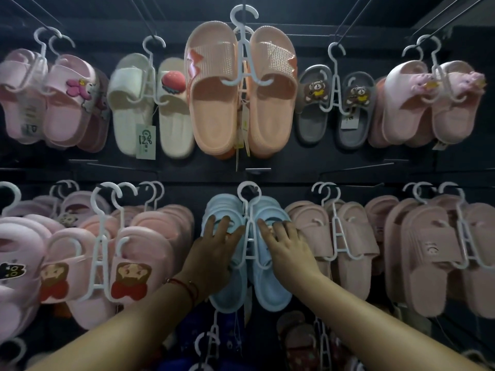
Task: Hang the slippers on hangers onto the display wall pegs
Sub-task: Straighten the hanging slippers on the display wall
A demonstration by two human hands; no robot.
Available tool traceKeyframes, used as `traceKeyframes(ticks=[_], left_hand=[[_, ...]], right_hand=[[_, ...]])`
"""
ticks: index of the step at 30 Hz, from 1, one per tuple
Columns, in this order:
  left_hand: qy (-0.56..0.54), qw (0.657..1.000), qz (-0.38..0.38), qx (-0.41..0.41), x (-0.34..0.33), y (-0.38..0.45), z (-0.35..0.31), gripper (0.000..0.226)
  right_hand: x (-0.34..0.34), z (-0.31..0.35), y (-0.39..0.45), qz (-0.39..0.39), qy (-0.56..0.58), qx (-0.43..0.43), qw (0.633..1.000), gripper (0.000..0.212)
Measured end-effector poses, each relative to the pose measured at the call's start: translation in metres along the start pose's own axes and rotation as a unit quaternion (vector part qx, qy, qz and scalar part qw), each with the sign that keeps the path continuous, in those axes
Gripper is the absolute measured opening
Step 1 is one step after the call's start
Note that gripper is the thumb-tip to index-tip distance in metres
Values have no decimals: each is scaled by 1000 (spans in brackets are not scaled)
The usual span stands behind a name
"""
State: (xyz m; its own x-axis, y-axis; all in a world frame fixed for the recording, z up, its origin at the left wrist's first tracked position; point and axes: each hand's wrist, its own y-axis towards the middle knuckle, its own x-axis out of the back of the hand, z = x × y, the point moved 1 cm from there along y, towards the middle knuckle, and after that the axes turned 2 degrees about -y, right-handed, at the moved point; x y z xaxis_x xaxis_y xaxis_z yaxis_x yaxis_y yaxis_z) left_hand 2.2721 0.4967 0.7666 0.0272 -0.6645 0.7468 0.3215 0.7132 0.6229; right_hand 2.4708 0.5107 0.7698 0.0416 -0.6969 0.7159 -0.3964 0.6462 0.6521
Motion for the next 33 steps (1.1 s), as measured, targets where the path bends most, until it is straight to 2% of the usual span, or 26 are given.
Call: traceKeyframes(ticks=[4,9,11,13,17,20,24,26,33], left_hand=[[-46,999,-11,-2,1,-2,6,111],[-157,986,62,18,23,-10,4,105],[-252,966,40,44,31,-16,0,100],[-340,936,-17,92,31,-21,-4,90],[-418,885,-104,176,24,-16,-14,93],[-449,851,-148,230,10,-10,-16,104],[-452,835,-178,259,-6,-8,-22,108],[-440,833,-190,275,-11,-7,-26,109],[-418,846,-196,267,-32,-9,-28,105]], right_hand=[[4,1,-1,13,64,-1,998,90],[17,-13,-7,67,202,-28,977,96],[24,-14,-11,81,291,-44,952,98],[30,-11,-17,76,393,-60,914,95],[39,-4,-23,-15,528,-131,839,79],[33,-5,-24,-73,554,-197,806,69],[14,-7,-20,-23,578,-253,775,107],[5,-6,-17,-26,589,-265,763,111],[-27,8,-9,-50,555,-291,777,102]])
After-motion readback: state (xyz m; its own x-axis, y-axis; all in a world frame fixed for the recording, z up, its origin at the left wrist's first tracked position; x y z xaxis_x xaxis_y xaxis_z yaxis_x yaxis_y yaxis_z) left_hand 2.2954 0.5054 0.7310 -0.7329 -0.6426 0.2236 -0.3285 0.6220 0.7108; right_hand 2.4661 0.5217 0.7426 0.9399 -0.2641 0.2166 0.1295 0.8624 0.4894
